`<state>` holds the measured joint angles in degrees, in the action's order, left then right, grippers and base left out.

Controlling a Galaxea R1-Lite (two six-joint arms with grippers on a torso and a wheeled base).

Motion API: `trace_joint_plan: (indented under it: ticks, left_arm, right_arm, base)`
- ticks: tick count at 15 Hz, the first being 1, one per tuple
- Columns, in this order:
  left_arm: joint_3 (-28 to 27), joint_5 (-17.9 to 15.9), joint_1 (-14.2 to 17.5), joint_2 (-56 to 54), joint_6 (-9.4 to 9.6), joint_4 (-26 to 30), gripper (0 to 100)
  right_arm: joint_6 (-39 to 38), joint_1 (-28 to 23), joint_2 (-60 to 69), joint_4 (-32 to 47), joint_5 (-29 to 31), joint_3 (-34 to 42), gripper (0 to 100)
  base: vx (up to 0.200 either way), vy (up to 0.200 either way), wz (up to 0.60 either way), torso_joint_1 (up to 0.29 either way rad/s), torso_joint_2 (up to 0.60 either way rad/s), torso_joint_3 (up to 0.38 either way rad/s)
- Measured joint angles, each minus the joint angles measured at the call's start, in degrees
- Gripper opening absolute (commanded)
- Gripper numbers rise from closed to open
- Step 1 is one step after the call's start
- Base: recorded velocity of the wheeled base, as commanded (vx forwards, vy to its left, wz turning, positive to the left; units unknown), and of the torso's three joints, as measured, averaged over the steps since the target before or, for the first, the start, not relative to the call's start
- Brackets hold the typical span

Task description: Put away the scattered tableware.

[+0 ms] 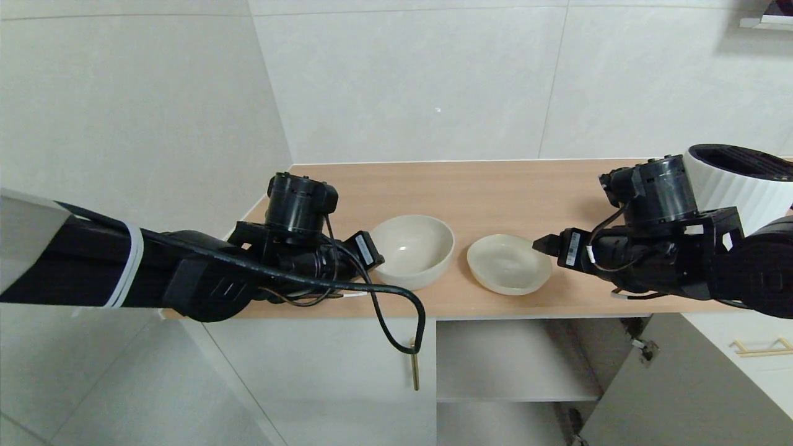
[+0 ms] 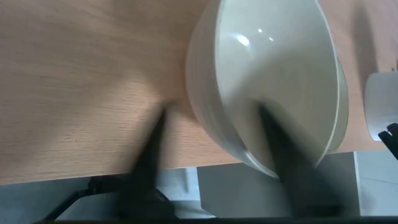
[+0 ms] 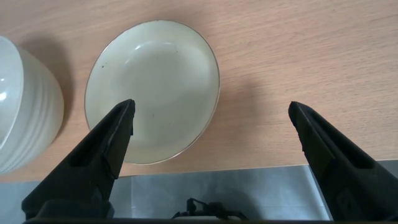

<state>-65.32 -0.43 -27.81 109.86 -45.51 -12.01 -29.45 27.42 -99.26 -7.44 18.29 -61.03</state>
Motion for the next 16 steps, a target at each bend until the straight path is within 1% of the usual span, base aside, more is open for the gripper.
trace_joint_plan:
  ticks: [7, 12, 16]
  left_arm:
    - [0.8, -0.1, 0.0, -2.5, -0.04, 0.3, 0]
    - [1.9, -0.4, 0.0, -5.7, -0.01, 0.4, 0]
    - [2.2, -0.5, -0.1, -6.4, 0.0, 0.4, 0]
  right_arm:
    - [0.7, 0.0, -0.6, 0.0, 0.2, -0.5, 100]
    - [2.7, -0.4, -6.2, 0.0, 4.9, -2.9, 100]
    - [2.7, -0.5, -9.5, 0.0, 5.8, -3.7, 100]
  base:
    - [0.0, 0.0, 0.0, 0.0, 0.0, 0.0]
    - [0.0, 0.0, 0.0, 0.0, 0.0, 0.0]
    - [0.0, 0.0, 0.0, 0.0, 0.0, 0.0]
